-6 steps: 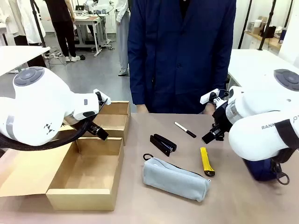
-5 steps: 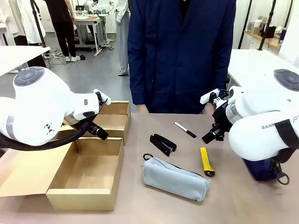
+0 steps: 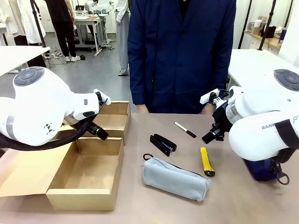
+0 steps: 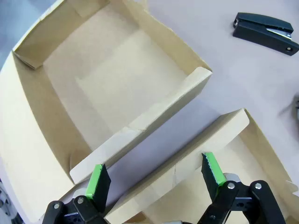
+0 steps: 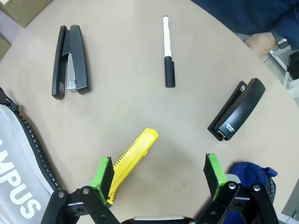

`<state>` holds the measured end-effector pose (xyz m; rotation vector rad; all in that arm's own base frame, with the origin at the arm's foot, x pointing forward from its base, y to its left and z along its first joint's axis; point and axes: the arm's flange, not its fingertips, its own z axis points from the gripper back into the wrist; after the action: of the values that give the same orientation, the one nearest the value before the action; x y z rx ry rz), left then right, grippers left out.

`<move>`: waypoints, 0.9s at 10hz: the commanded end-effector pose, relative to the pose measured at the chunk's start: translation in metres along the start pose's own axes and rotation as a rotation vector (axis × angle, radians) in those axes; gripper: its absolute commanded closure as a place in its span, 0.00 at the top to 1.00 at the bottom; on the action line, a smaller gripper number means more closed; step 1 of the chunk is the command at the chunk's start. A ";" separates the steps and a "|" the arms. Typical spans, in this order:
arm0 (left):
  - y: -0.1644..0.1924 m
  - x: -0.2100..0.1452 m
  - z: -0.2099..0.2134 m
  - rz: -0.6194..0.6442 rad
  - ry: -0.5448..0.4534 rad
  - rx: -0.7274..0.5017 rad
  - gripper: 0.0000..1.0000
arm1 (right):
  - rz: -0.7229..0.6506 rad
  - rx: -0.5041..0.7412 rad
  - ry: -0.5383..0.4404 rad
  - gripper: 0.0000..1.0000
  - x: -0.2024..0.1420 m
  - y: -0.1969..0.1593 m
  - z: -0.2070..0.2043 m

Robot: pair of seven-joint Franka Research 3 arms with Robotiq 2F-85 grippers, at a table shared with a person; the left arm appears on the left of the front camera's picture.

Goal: Place items inside the box.
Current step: Pick up a Pencil pouch or Stapler and place it inside the Mailer Box closest to the robot.

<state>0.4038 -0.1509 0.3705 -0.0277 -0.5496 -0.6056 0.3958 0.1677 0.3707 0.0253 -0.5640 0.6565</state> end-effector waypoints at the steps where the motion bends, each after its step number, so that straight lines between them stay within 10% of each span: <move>1: 0.000 0.000 0.000 0.000 0.000 0.000 1.00 | -0.001 0.000 0.000 1.00 0.000 0.000 0.000; 9: -0.001 0.005 0.033 0.017 -0.054 -0.033 1.00 | -0.099 0.080 -0.001 1.00 0.023 -0.009 0.050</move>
<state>0.4029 -0.1531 0.3784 -0.0381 -0.5651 -0.5987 0.3969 0.1683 0.3870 0.0536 -0.5485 0.6212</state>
